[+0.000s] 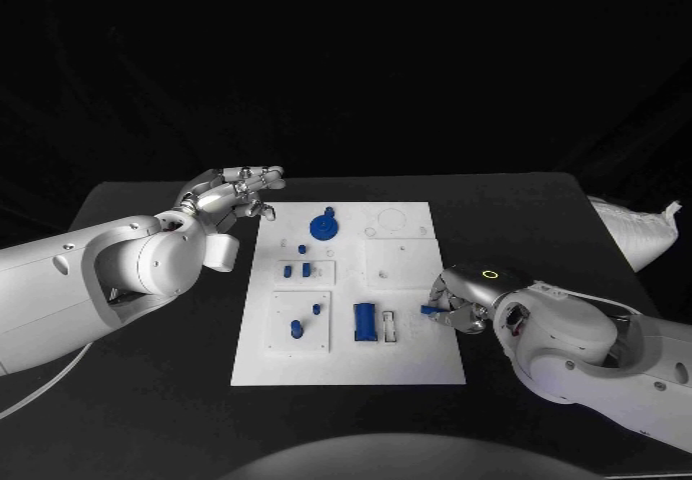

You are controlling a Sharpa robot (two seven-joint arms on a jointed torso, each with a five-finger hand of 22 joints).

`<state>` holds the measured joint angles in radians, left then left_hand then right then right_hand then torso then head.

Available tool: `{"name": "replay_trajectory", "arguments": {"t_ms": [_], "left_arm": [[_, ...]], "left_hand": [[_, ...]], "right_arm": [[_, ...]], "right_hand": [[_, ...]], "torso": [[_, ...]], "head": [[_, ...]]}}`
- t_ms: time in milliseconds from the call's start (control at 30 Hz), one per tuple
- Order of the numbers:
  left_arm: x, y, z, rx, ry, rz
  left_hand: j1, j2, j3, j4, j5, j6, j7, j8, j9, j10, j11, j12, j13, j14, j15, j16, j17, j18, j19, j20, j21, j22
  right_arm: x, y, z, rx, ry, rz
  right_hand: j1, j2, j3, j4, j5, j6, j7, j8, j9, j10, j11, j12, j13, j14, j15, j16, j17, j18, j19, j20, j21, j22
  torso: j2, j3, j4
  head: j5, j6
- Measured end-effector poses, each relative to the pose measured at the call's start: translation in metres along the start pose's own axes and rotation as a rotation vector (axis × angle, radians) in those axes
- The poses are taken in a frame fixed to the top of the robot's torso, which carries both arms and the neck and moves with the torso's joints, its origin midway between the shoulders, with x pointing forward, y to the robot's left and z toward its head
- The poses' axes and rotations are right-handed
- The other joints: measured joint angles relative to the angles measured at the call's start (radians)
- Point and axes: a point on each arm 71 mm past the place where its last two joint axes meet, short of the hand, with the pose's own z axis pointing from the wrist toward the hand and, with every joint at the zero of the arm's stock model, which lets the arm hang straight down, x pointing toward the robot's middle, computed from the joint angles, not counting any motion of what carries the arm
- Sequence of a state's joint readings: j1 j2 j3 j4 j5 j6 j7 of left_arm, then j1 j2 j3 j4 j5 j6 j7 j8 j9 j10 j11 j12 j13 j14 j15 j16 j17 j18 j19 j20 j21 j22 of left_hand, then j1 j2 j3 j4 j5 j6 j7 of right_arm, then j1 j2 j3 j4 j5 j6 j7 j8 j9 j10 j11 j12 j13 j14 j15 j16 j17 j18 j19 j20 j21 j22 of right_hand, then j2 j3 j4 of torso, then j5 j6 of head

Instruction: Assemble the parts on the task board

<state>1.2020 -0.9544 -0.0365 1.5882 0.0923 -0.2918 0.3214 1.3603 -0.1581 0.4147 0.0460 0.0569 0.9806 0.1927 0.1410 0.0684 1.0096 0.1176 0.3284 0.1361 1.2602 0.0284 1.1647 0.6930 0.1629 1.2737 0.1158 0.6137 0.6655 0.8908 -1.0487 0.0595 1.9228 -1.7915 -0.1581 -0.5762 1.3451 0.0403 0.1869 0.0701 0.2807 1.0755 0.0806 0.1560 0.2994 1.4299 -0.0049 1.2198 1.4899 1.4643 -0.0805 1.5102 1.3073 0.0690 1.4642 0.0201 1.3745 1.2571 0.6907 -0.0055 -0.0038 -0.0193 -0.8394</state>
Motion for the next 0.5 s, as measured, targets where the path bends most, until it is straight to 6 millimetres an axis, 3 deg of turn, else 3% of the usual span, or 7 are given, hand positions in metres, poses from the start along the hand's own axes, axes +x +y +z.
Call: {"name": "replay_trajectory", "arguments": {"t_ms": [100, 133, 233, 300, 500], "left_arm": [[0.0001, 0.0000, -0.0002, 0.000, 0.001, 0.000], [0.0001, -0.0001, -0.0003, 0.000, 0.001, 0.000], [0.0001, -0.0001, -0.0005, 0.000, 0.001, 0.000], [0.0001, -0.0001, -0.0006, 0.000, 0.001, 0.000], [0.0002, -0.0002, -0.0009, -0.001, 0.001, 0.000]], "left_hand": [[0.000, 0.000, 0.000, 0.000, 0.000, 0.000, 0.000, 0.000, 0.000, 0.000, 0.000, 0.000, 0.000, -0.007, 0.000, 0.000, -0.003, 0.000, 0.000, 0.000, -0.004, 0.000], [0.000, 0.000, 0.000, 0.000, 0.000, 0.000, 0.000, 0.000, 0.000, 0.000, 0.000, 0.000, 0.000, -0.007, 0.000, 0.000, -0.004, 0.000, 0.000, 0.000, -0.004, -0.001], [0.000, 0.000, 0.000, 0.000, 0.000, 0.000, 0.000, 0.000, 0.000, 0.000, 0.000, 0.000, 0.001, -0.007, 0.000, 0.000, -0.004, 0.000, 0.000, 0.000, -0.004, -0.001], [0.000, 0.000, 0.000, 0.000, 0.000, 0.000, 0.000, 0.000, 0.000, 0.000, 0.000, 0.000, 0.001, -0.007, 0.000, 0.000, -0.004, 0.000, 0.000, 0.000, -0.004, -0.001], [0.000, 0.000, 0.000, 0.000, 0.000, 0.000, 0.000, 0.000, 0.000, 0.000, 0.000, 0.000, 0.001, -0.007, 0.000, 0.000, -0.004, 0.000, 0.000, 0.000, -0.004, -0.001]], "right_arm": [[0.0003, 0.0003, -0.0001, 0.001, -0.004, 0.011], [0.0004, 0.0003, -0.0002, 0.001, -0.006, 0.015], [0.0013, 0.0012, -0.0011, 0.003, -0.012, 0.040], [0.0023, 0.0023, -0.0021, 0.002, -0.014, 0.059], [0.0021, 0.0077, -0.0063, 0.001, -0.023, 0.153]], "right_hand": [[-0.011, 0.006, 0.095, 0.006, 0.000, 0.005, 0.004, -0.016, -0.006, 0.005, 0.001, 0.007, -0.021, 0.000, 0.000, 0.000, 0.000, 0.000, 0.002, 0.002, 0.003, 0.007], [-0.027, -0.001, 0.100, 0.006, 0.000, 0.005, 0.004, -0.016, -0.006, 0.005, 0.001, 0.012, -0.040, 0.000, 0.000, 0.000, 0.000, 0.000, 0.004, 0.004, 0.006, 0.009], [-0.083, -0.035, 0.213, 0.008, -0.004, 0.005, 0.004, -0.019, -0.007, 0.013, 0.001, 0.018, -0.171, 0.000, 0.000, 0.000, 0.001, 0.000, 0.004, 0.004, 0.006, 0.015], [-0.112, -0.054, 0.252, 0.015, -0.016, 0.009, 0.007, -0.020, -0.007, 0.020, -0.006, 0.022, -0.187, 0.000, 0.000, 0.000, 0.001, 0.000, 0.004, 0.004, 0.011, 0.017], [-0.151, -0.077, 0.276, 0.029, -0.029, 0.018, 0.016, -0.020, -0.007, 0.026, -0.006, 0.022, -0.182, 0.000, 0.000, 0.004, 0.001, 0.000, 0.004, 0.004, 0.012, 0.018]], "torso": [[0.000, 0.0000, 0.0001], [0.000, 0.0000, 0.0001], [0.000, 0.0002, 0.0001], [0.000, 0.0003, 0.0002], [0.000, 0.0002, 0.0008]], "head": [[0.001, -0.001], [0.001, -0.001], [0.001, -0.002], [0.001, -0.002], [0.002, -0.002]]}}
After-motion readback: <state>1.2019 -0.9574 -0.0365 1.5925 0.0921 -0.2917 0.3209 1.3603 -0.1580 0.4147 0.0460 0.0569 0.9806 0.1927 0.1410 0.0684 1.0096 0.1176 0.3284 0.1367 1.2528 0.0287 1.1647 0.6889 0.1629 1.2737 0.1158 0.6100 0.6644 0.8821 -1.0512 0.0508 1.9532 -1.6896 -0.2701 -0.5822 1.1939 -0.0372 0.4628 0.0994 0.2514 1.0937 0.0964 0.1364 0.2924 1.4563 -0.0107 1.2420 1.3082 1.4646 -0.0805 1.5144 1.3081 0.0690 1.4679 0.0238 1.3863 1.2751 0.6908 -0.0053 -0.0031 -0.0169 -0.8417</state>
